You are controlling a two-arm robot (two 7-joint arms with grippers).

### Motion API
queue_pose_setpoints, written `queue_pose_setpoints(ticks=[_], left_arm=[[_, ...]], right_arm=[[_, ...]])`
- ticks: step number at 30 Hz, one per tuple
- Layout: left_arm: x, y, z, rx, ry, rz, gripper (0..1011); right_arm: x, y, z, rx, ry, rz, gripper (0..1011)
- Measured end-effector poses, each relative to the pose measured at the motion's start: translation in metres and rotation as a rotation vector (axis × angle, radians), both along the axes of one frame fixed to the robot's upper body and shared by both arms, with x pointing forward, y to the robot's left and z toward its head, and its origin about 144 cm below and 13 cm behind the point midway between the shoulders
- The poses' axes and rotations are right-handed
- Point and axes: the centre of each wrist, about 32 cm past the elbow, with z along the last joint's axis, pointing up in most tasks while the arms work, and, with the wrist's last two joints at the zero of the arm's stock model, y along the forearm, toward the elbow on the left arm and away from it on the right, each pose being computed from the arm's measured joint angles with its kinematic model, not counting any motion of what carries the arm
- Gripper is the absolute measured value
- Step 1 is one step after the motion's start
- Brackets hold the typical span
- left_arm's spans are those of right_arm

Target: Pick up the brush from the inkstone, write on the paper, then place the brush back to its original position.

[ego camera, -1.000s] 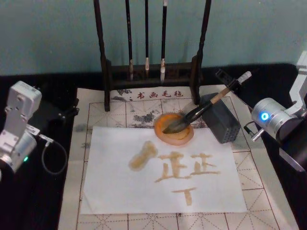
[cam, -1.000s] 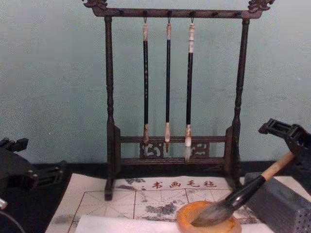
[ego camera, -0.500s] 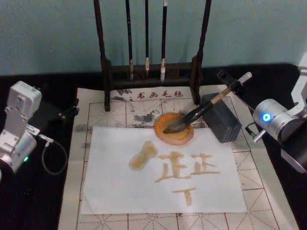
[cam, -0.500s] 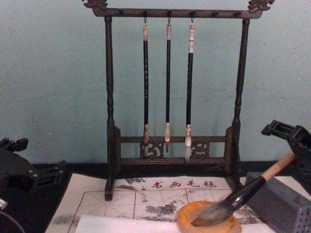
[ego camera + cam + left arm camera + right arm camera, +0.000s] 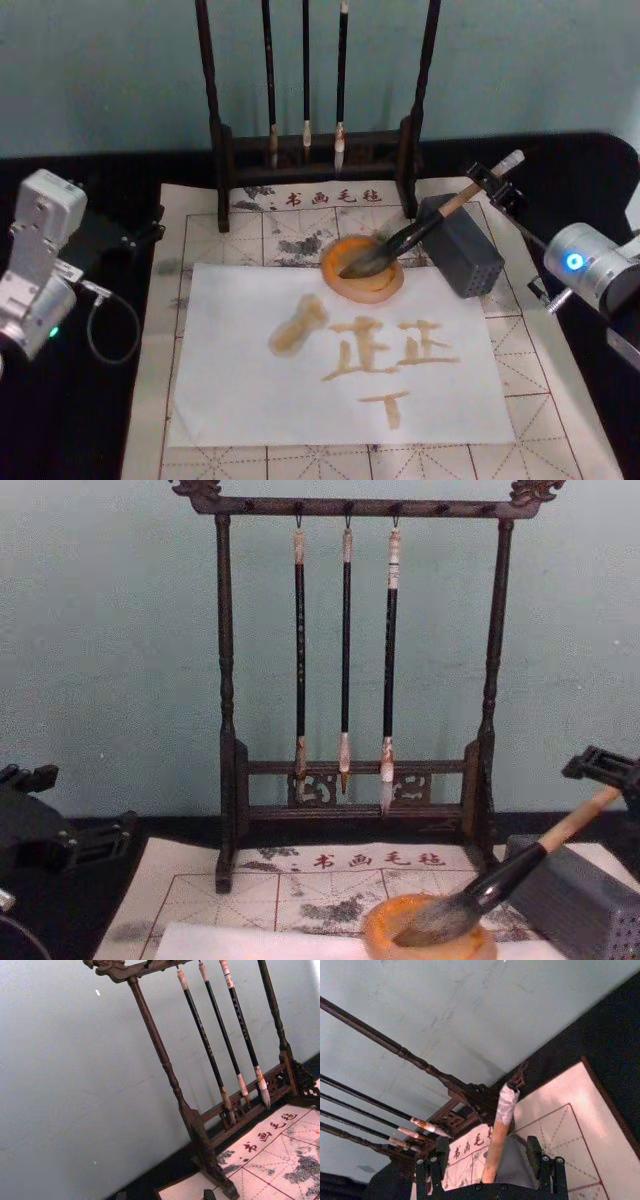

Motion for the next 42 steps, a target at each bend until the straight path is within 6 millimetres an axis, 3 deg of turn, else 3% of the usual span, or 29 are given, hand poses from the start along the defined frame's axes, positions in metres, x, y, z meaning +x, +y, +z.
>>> queue_pose_setpoints(ticks=[11,19,35,42], left_arm=[[0.000,0.000,0.000,0.000,0.000,0.000,1001],[0.000,0.000,0.000,0.000,0.000,0.000,1001],[0.000,0.000,0.000,0.000,0.000,0.000,1001],[0.000,0.000,0.000,0.000,0.000,0.000,1001]], right_arm=[[-0.028,-0.011,0.001,-0.021,-0.020,0.007,1000],[-0.046,-0.008,-0.009,-0.177,-0.158,0.025,1000],[-0.061,-0.015,-0.020,-0.550,-0.313,0.254,1000],[-0.061,-0.014,-0.023,-0.621,-0.312,0.294,1000]])
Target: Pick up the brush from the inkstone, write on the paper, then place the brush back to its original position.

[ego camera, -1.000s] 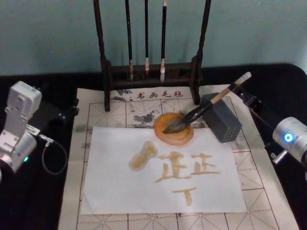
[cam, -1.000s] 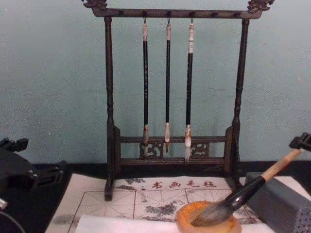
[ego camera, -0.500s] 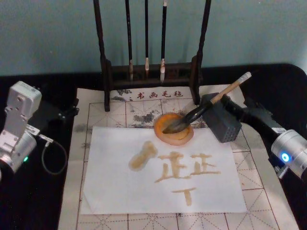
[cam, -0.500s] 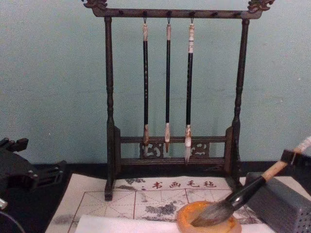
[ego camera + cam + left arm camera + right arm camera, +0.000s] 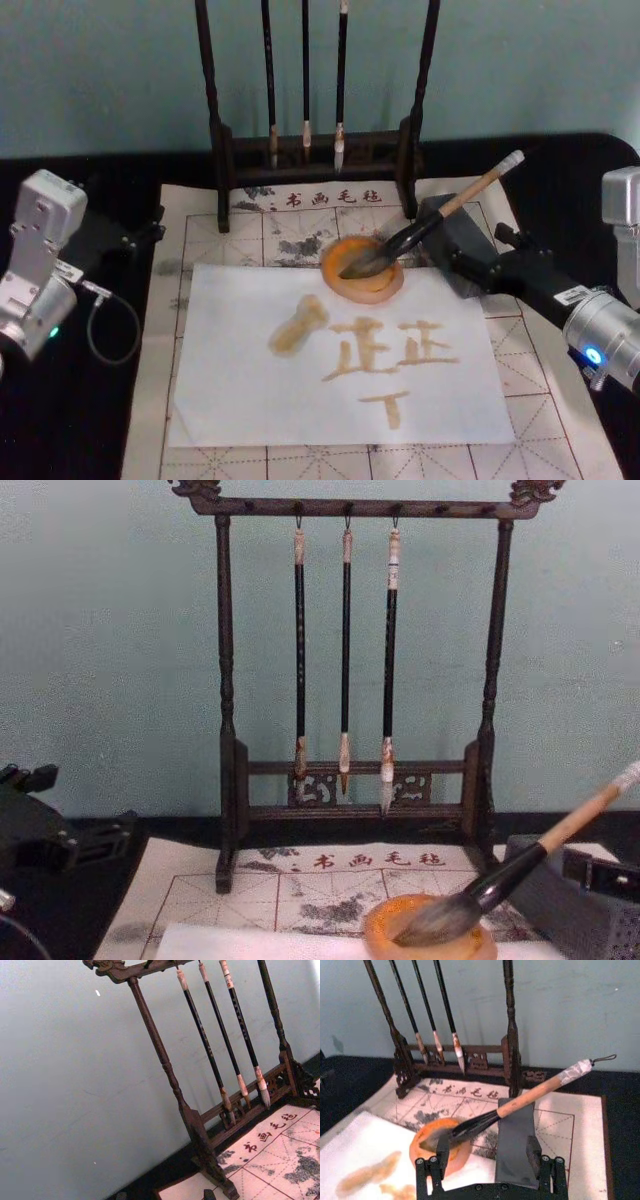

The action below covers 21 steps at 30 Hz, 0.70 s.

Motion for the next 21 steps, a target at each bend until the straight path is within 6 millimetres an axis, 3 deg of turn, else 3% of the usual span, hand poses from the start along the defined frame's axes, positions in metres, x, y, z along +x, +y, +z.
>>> queue_pose_setpoints(ticks=[21], left_arm=[[0.0000,0.0000,0.0000,0.000,0.000,0.000,1001]], right_arm=[[-0.0001,-0.0006,-0.0002,0.005,0.001,-0.003,1000]])
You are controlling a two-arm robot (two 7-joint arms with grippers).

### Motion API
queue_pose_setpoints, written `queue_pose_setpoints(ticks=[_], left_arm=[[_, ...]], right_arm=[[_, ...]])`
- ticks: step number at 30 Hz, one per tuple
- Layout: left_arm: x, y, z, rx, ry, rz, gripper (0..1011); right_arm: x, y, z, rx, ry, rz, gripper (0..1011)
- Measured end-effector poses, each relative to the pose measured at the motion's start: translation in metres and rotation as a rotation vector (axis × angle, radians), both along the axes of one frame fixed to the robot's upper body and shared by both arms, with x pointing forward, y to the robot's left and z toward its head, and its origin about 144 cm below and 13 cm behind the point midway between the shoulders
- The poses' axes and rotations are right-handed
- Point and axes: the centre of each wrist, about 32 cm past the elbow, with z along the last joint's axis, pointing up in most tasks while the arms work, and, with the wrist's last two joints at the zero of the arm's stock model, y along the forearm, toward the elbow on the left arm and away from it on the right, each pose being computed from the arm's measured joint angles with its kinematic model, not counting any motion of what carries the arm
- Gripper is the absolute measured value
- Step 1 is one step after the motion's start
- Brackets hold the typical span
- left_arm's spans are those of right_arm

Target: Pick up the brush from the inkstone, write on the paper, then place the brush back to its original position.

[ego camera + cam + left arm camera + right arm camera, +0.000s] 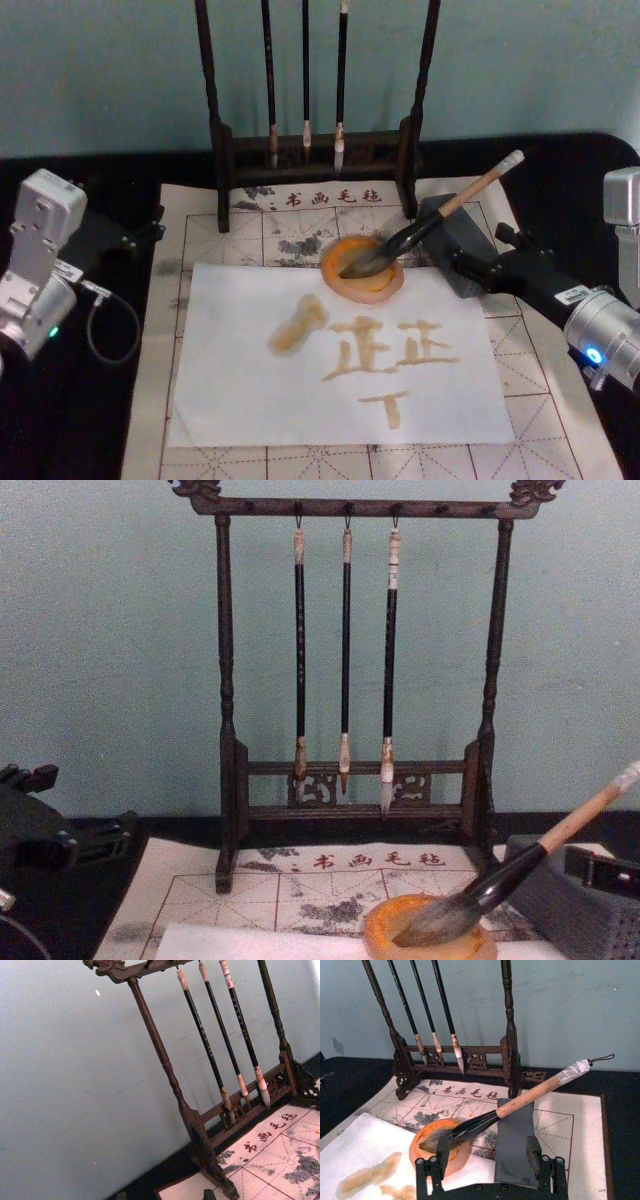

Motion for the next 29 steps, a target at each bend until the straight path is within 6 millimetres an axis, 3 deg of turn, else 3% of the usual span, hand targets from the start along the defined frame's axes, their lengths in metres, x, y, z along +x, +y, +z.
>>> queue_pose_setpoints(ticks=[29], left_arm=[[0.0000,0.0000,0.0000,0.000,0.000,0.000,1001]], right_arm=[[-0.0001,0.0000,0.0001,0.004,0.000,-0.001,1000]])
